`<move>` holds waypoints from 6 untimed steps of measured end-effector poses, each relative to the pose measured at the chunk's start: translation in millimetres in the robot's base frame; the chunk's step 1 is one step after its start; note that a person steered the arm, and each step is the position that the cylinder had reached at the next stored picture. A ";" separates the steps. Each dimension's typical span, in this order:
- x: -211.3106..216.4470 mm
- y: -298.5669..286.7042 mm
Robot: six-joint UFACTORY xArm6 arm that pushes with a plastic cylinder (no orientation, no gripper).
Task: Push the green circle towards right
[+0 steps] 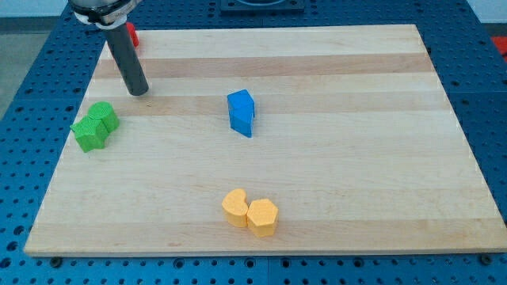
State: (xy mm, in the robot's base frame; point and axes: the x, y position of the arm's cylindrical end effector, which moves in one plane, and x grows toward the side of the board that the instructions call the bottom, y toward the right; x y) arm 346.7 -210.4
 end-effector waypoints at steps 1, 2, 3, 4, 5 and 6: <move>-12.5 -26.3; -5.3 -69.6; 33.1 -75.7; 61.6 -60.9; 92.1 -24.2; 113.0 1.9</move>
